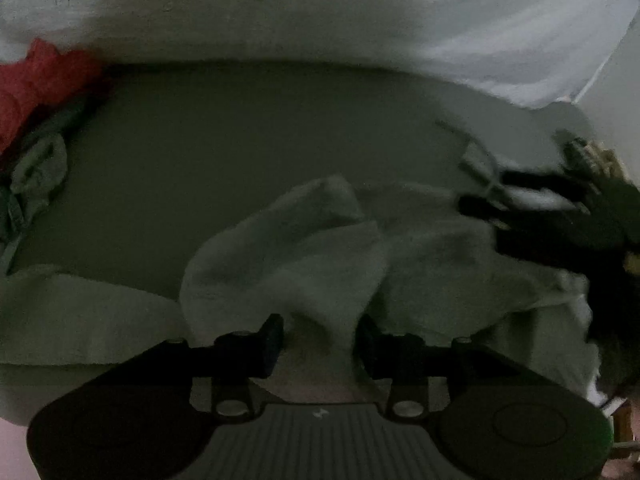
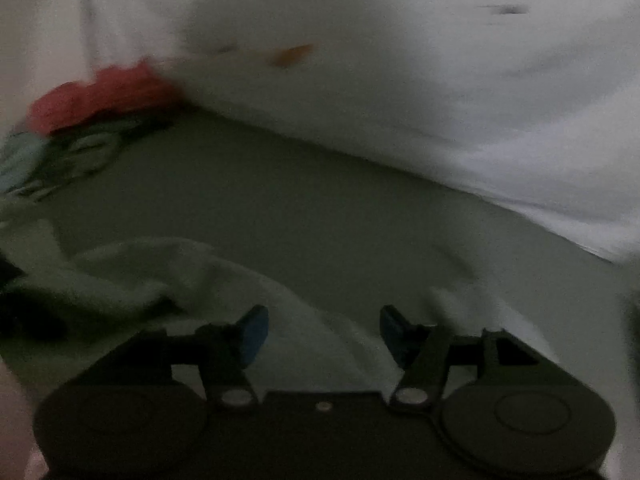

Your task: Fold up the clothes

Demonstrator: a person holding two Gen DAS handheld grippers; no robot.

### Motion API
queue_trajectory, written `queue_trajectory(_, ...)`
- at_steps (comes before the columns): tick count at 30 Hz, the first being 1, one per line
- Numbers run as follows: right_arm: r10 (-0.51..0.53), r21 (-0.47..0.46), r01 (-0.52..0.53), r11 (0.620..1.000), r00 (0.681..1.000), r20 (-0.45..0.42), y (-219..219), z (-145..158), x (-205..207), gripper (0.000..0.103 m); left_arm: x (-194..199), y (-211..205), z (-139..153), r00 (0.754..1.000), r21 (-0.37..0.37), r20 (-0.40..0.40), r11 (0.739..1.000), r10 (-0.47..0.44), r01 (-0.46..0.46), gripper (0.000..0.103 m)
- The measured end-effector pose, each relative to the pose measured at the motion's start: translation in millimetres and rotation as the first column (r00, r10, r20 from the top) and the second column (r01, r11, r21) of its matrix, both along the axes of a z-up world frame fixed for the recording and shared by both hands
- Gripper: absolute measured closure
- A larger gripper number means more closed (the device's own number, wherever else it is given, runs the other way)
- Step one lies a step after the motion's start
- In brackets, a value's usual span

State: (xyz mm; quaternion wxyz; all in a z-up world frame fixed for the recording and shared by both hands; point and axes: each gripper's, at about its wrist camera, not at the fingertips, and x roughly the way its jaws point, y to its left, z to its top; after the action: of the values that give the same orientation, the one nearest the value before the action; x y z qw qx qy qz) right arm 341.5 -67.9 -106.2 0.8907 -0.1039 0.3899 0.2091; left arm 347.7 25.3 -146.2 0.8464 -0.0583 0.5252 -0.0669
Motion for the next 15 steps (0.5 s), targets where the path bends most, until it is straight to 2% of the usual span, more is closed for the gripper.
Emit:
queue_trajectory(2, 0.070, 0.053, -0.067, 0.996, 0.995, -0.076, 21, -14, 26, 0.031, 6, 4, -11, 0.999, -0.039, -0.003, 0.998, 0.054, -0.055, 0.064)
queue_trajectory(3, 0.095, 0.071, -0.086, 0.994, 0.986, -0.135, 28, -27, 40, 0.032, 8, 8, -15, 0.995, -0.074, 0.007, 0.993, 0.095, -0.095, 0.085)
queue_trajectory(4, 0.116, 0.085, -0.102, 0.991, 0.976, -0.187, 33, -38, 53, 0.049, 10, 13, -18, 0.989, -0.122, 0.026, 0.982, 0.148, -0.144, 0.100)
queue_trajectory(5, 0.124, 0.086, -0.108, 0.990, 0.968, -0.218, 31, -47, 64, 0.069, 11, 21, -17, 0.980, -0.161, 0.039, 0.969, 0.194, -0.186, 0.101)
queue_trajectory(6, 0.130, 0.095, -0.110, 0.989, 0.962, -0.240, 30, -52, 72, 0.101, 13, 25, -12, 0.973, -0.179, 0.057, 0.961, 0.222, -0.209, 0.101)
queue_trajectory(8, 0.109, 0.182, -0.075, 0.980, 0.976, -0.188, 14, -36, 69, 0.101, 23, 28, 0, 0.961, -0.191, 0.103, 0.953, 0.257, -0.235, 0.101)
queue_trajectory(11, -0.015, 0.251, 0.031, 0.967, 0.998, -0.063, -23, 13, 64, 0.102, 46, 25, 40, 0.941, -0.256, 0.224, 0.947, 0.254, -0.195, 0.101)
queue_trajectory(13, -0.103, 0.264, 0.081, 0.961, 0.992, 0.069, -45, 59, 69, 0.102, 70, 15, 74, 0.908, -0.287, 0.351, 0.949, 0.228, -0.127, 0.101)
queue_trajectory(15, -0.170, 0.283, 0.112, 0.953, 0.967, 0.188, -65, 93, 81, 0.102, 97, 1, 102, 0.860, -0.284, 0.470, 0.957, 0.199, -0.066, 0.101)
